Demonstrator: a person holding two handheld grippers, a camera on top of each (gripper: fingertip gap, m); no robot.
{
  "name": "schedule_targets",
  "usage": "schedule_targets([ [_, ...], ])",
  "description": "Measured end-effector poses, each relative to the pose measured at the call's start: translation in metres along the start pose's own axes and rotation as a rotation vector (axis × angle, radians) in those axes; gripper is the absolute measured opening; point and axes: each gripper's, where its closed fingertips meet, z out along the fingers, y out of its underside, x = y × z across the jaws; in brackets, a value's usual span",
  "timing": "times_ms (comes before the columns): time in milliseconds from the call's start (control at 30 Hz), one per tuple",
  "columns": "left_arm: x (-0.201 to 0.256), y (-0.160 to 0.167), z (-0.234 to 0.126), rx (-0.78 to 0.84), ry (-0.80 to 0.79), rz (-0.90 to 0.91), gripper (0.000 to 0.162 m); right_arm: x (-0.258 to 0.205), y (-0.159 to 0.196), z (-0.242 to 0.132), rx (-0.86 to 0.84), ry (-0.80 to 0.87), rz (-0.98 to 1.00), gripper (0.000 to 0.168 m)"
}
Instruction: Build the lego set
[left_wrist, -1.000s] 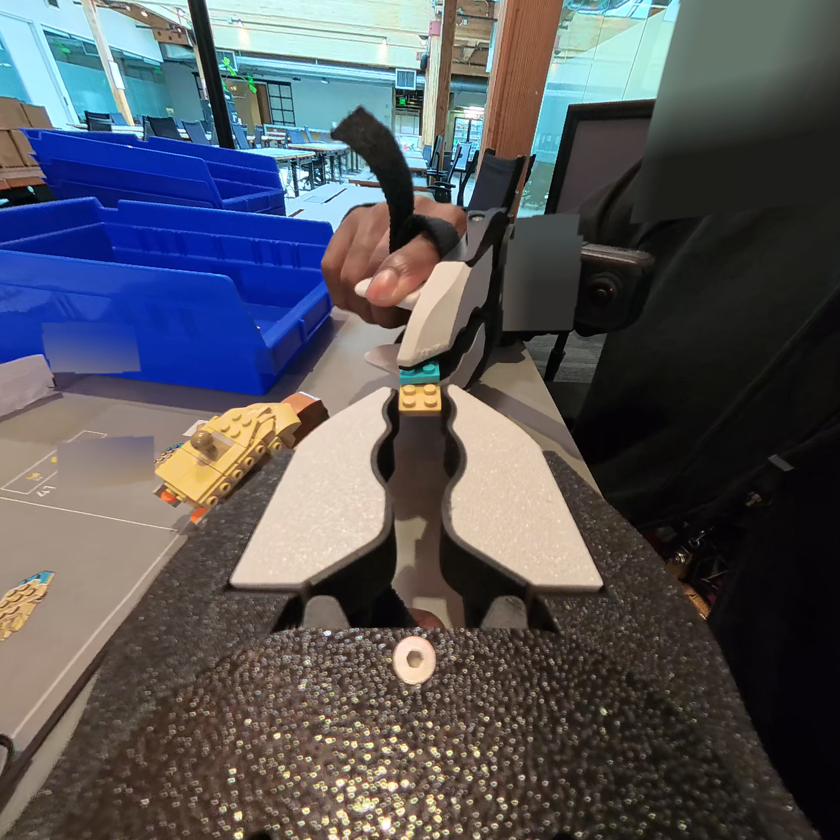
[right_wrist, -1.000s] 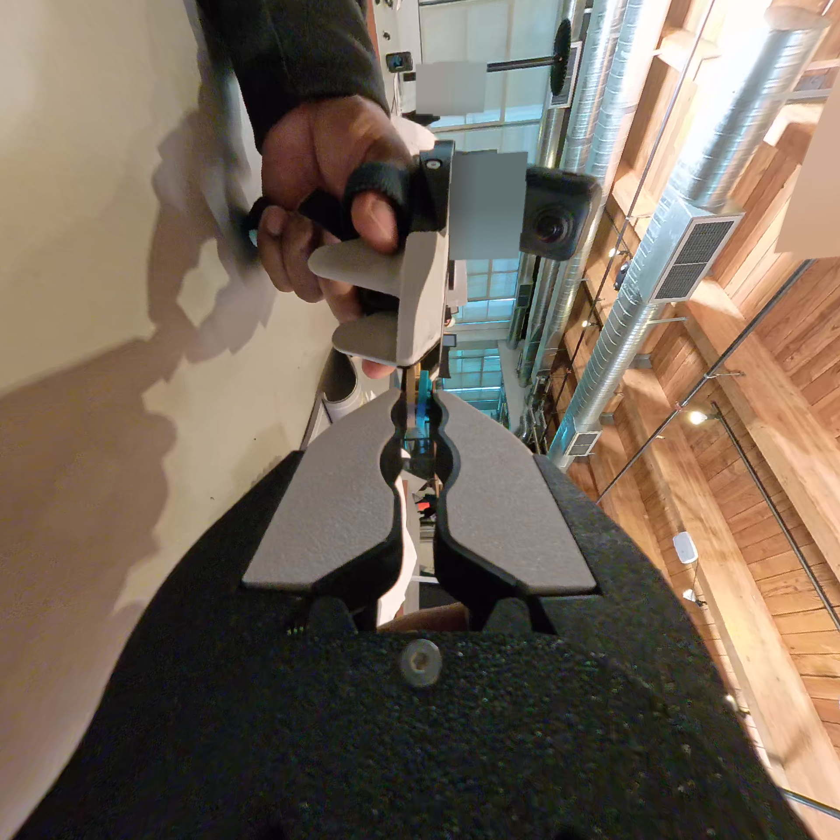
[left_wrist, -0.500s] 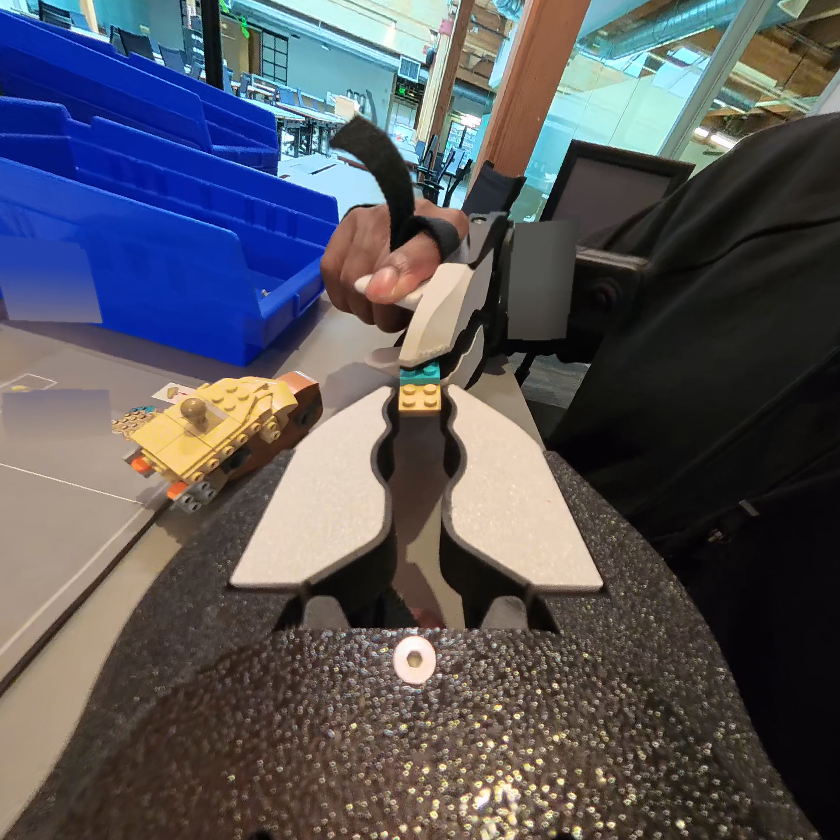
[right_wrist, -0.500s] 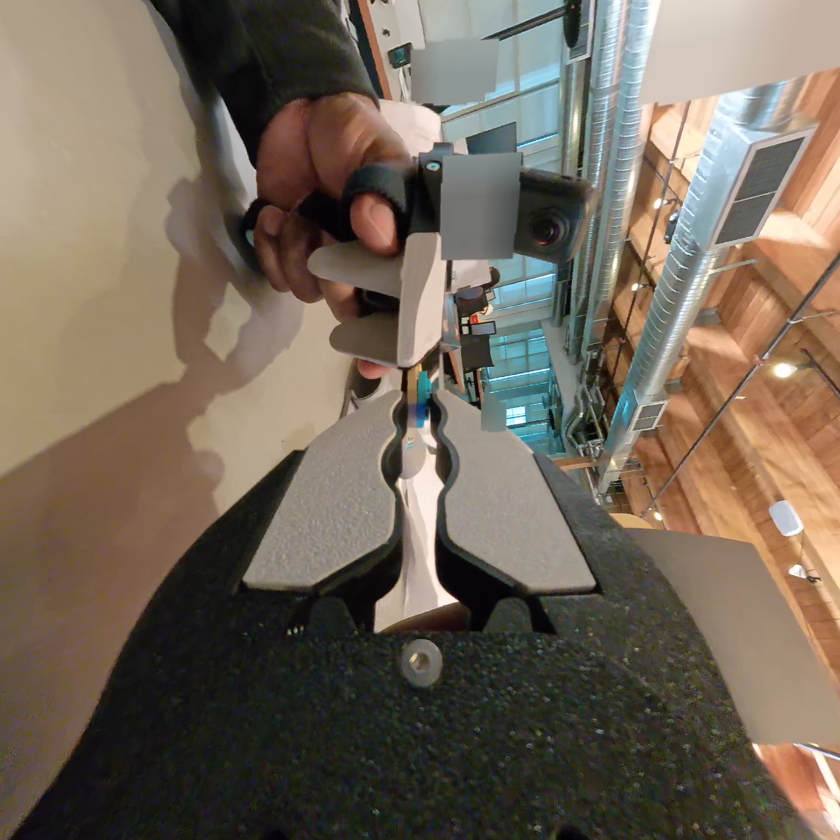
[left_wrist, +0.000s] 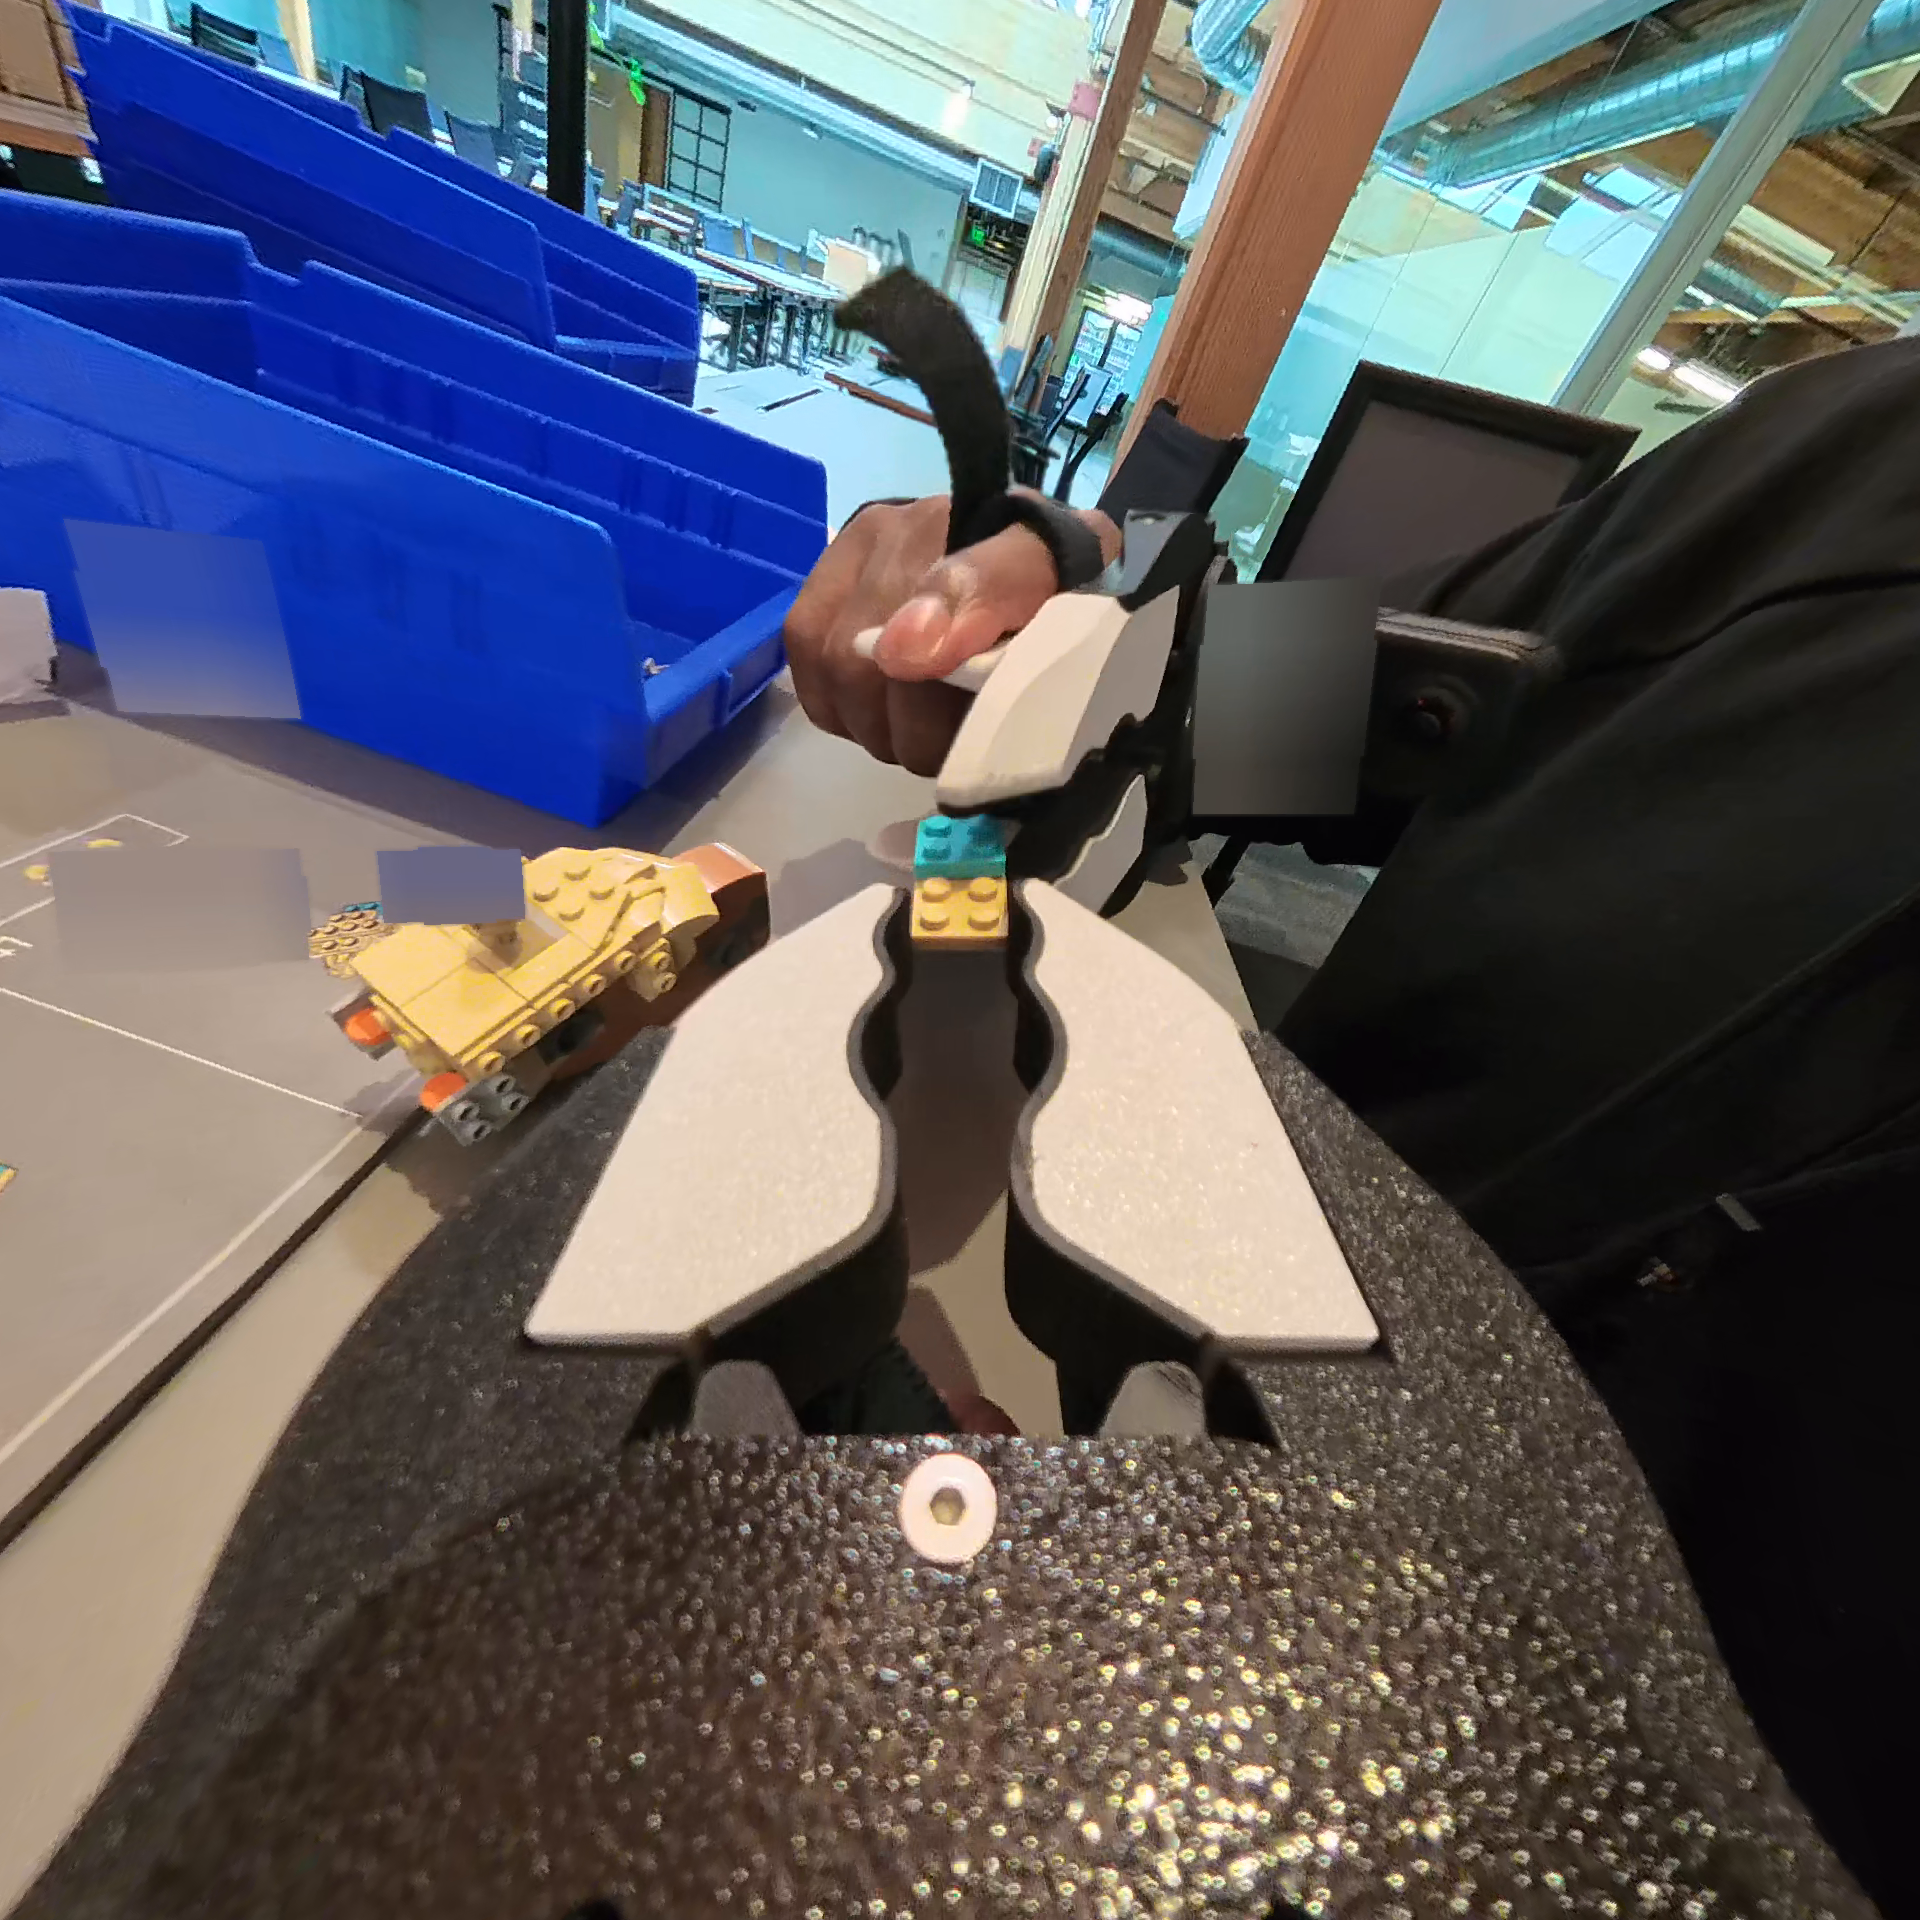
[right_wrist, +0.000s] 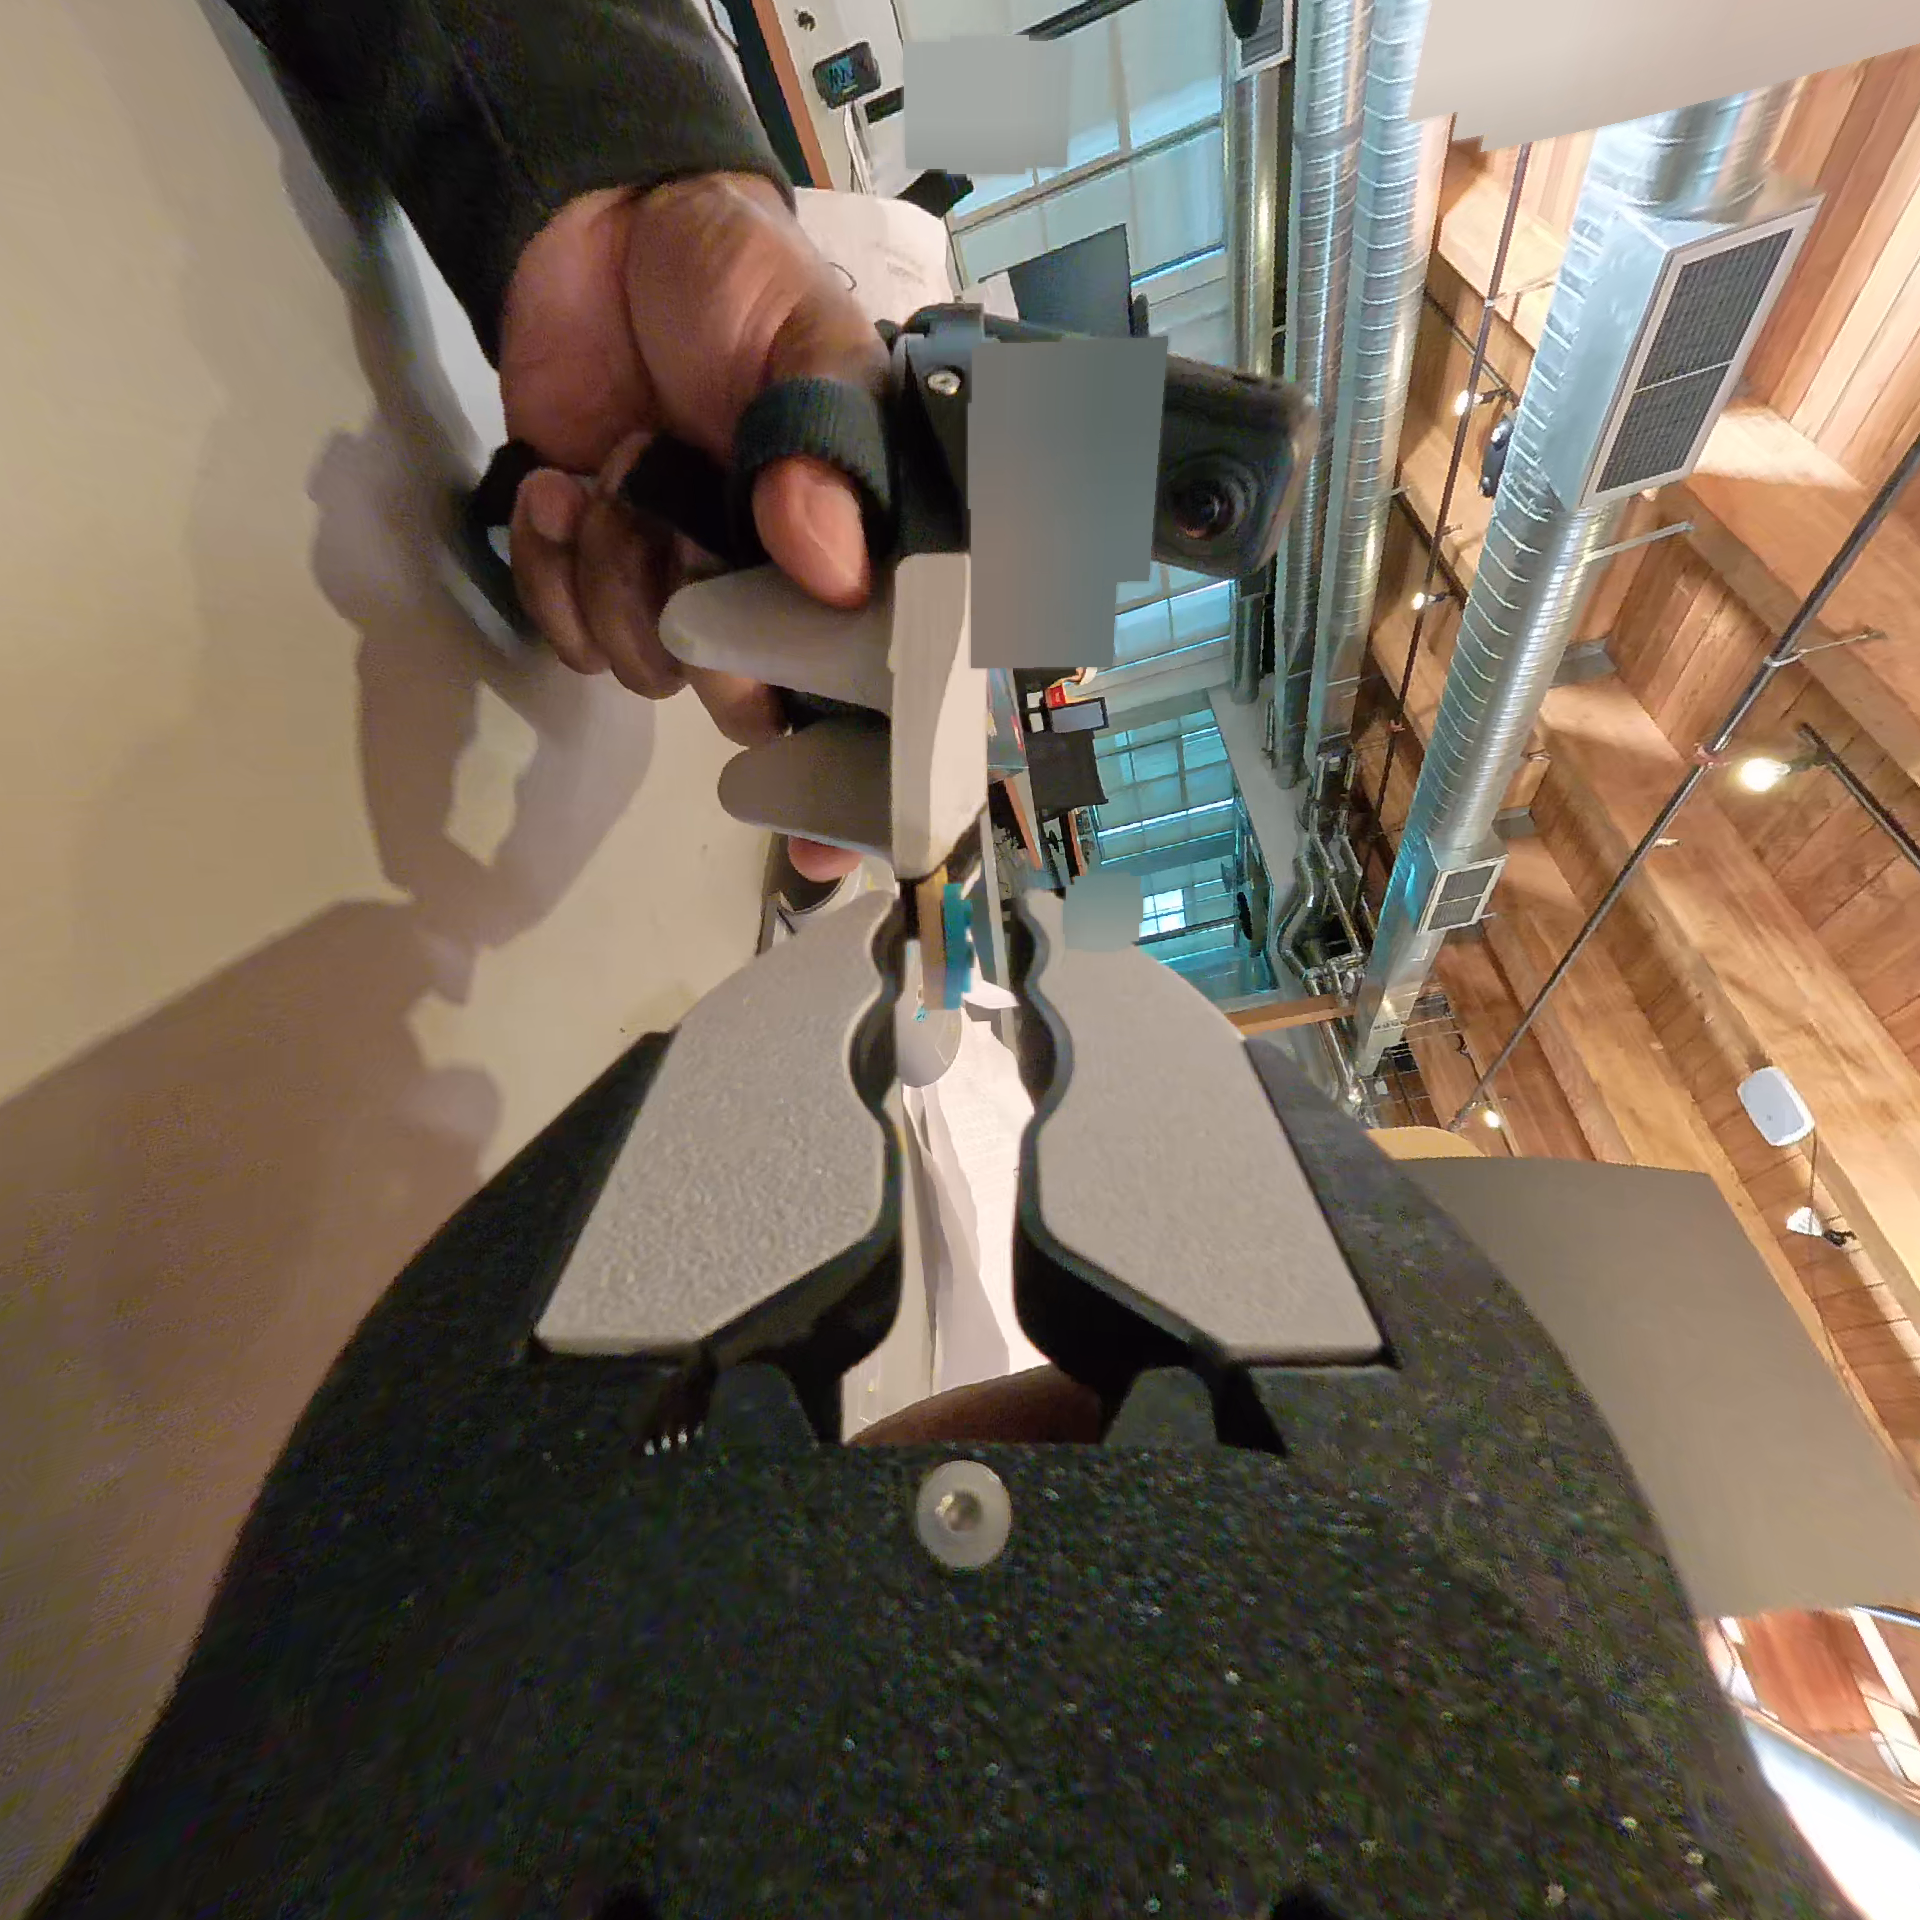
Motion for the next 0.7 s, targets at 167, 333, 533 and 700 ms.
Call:
schedule_targets([
  [167,0.0016,0.0012,0.0006,-0.008,0.009,-0.003,0.017,-0.004,-0.0011,-0.001,0.01,-0.026,-0.02,0.008],
  [333,0.0017,0.0033,0.0017,-0.025,0.019,-0.012,0.017,-0.0058,0.0004,-0.0022,-0.002,-0.079,0.011,0.008],
  [533,0.0041,0.0071,0.0039,-0.053,0.028,-0.001,0.016,-0.0089,0.0,-0.0053,-0.011,-0.126,0.01,0.008],
  [700,-0.0006,0.0019,0.0013,-0.014,-0.003,-0.003,0.017,-0.0049,0.0038,-0.0015,-0.003,-0.085,0.11,0.009],
])
